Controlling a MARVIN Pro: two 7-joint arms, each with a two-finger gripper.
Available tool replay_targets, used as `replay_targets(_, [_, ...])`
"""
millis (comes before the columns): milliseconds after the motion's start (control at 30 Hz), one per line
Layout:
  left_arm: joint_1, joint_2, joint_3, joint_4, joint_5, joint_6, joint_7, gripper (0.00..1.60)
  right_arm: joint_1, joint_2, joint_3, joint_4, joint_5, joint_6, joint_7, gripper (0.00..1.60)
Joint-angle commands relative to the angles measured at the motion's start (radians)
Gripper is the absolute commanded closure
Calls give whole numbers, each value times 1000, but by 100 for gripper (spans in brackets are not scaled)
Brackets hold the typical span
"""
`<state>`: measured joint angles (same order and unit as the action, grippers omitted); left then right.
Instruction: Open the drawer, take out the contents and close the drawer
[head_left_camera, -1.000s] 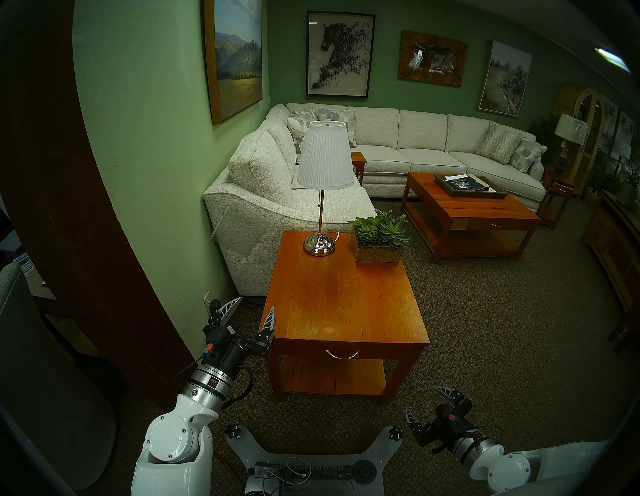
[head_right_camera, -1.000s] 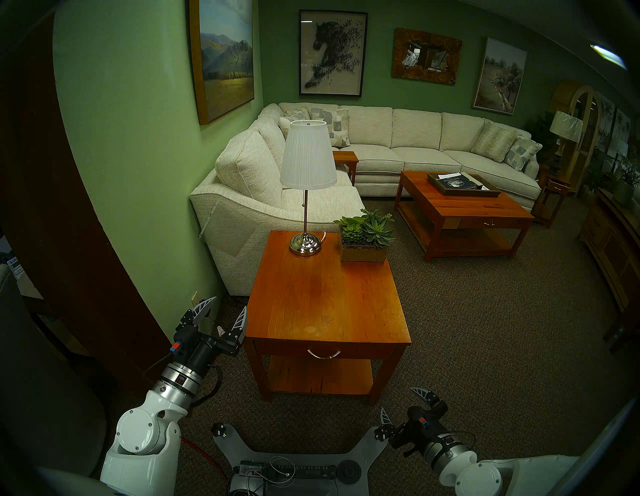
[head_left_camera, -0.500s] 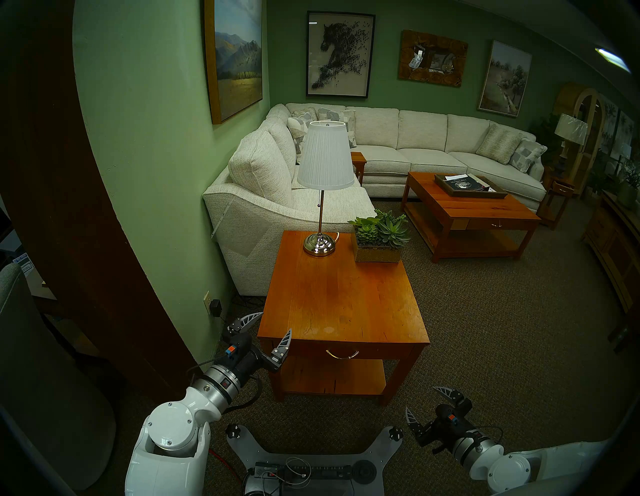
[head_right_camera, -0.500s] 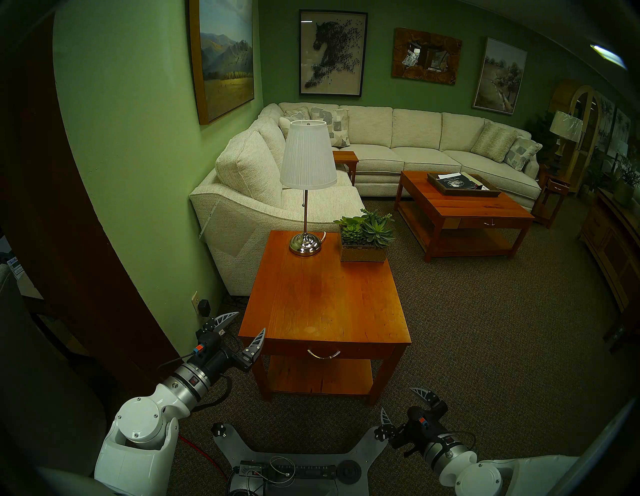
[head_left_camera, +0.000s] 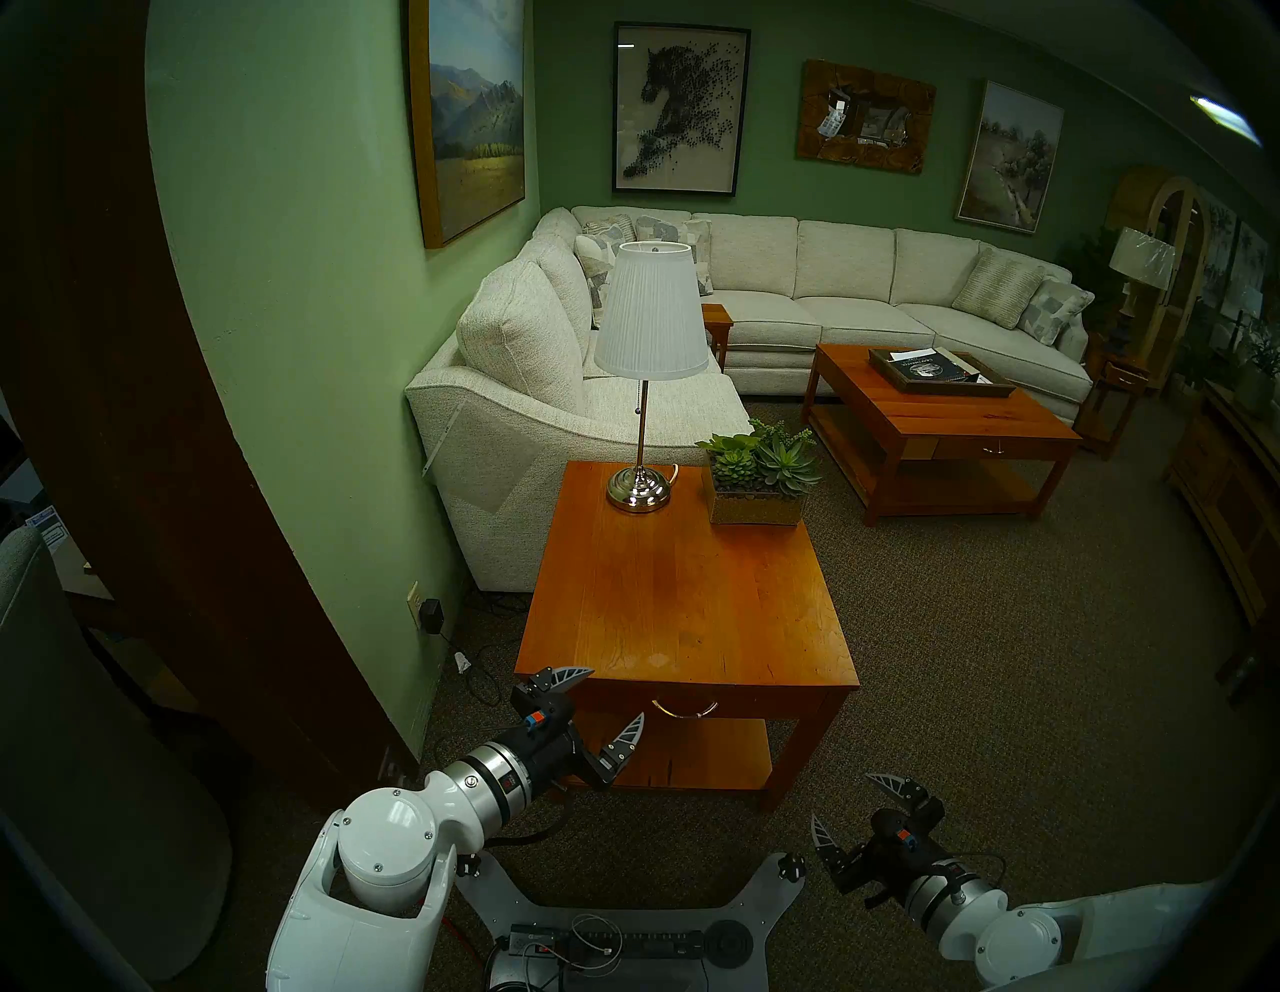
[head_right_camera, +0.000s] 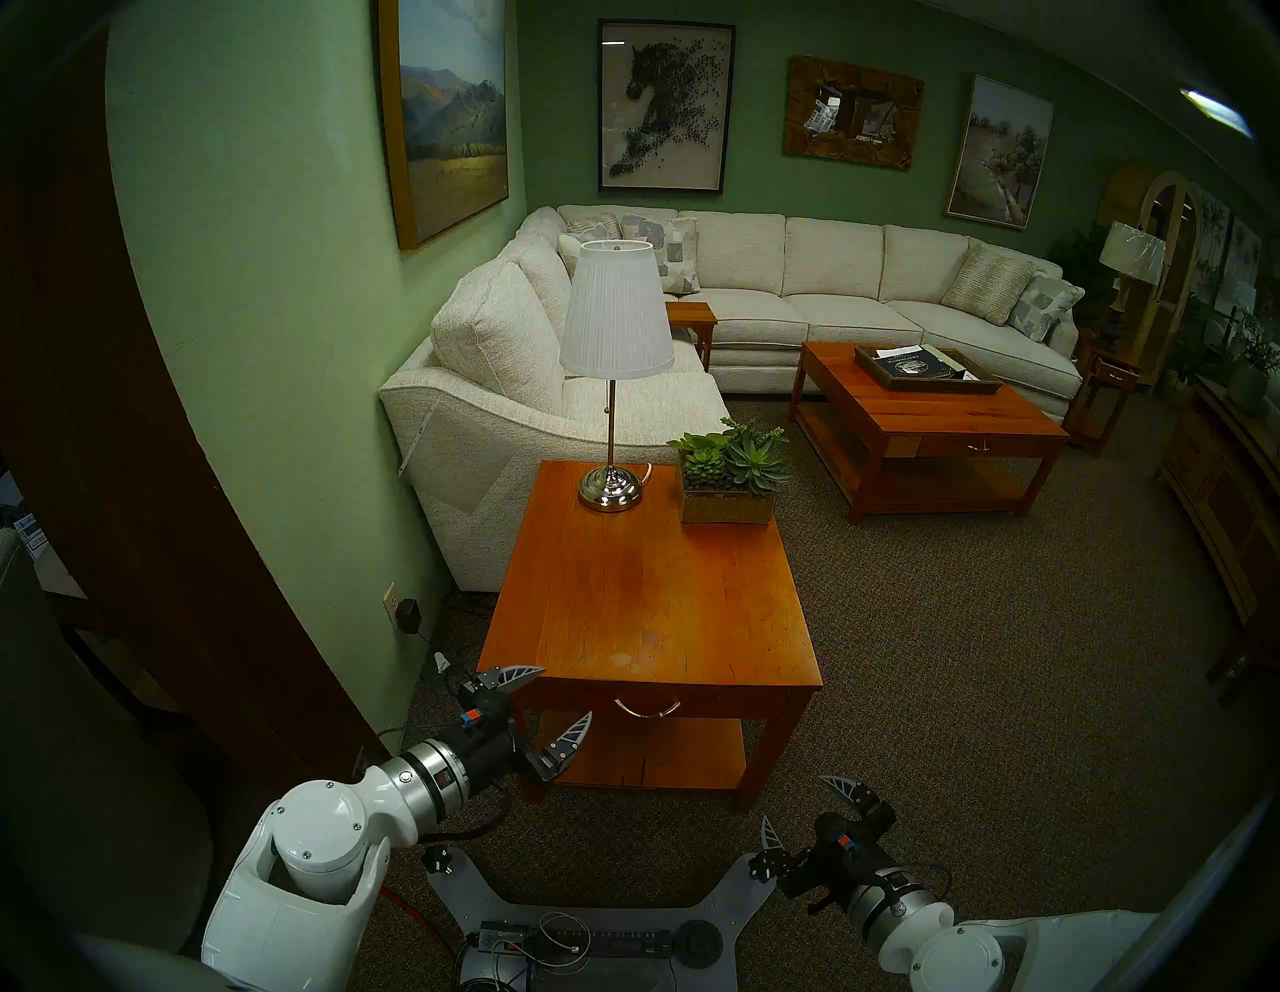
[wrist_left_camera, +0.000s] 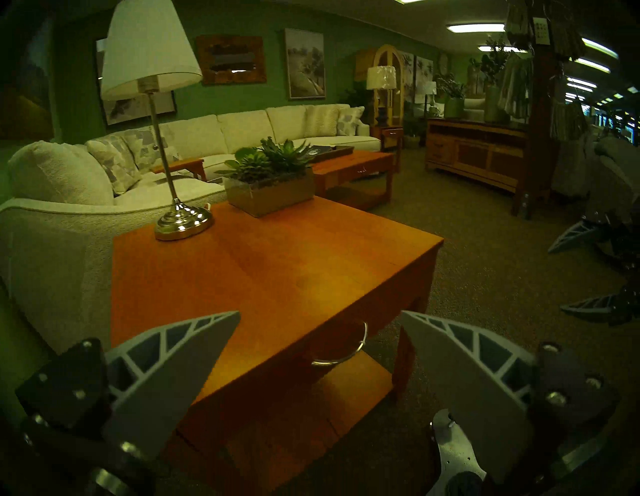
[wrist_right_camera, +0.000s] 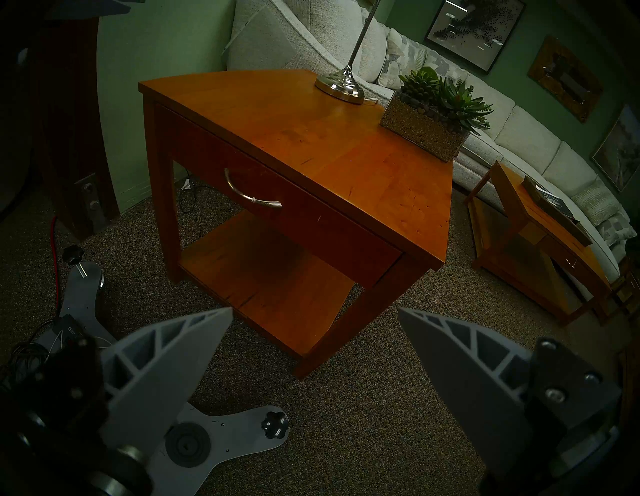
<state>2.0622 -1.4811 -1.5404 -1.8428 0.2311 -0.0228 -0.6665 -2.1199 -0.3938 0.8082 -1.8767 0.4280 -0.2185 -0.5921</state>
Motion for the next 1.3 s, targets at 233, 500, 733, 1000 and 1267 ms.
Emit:
replay_targets(233, [-102,-15,104,55,104,47,-15,0,7,2,6,-13,-1,-2,-2,0])
replay_targets(500, [-187,-30,138,143,157,89,-17,0,7,2,6,-12,-1,-2,-2,0])
replay_targets(733, [-252,-24,169,198,198,93,-56,0,7,1,6,-12,-2,-3,-2,0])
replay_targets(1000, [-310,-43,203,246,288,126,-73,0,7,1,6,-12,-2,-3,-2,0])
replay_targets(1267, [-391,-57,240,335,333,165,-91,0,7,2,6,-12,-1,-3,-2,0])
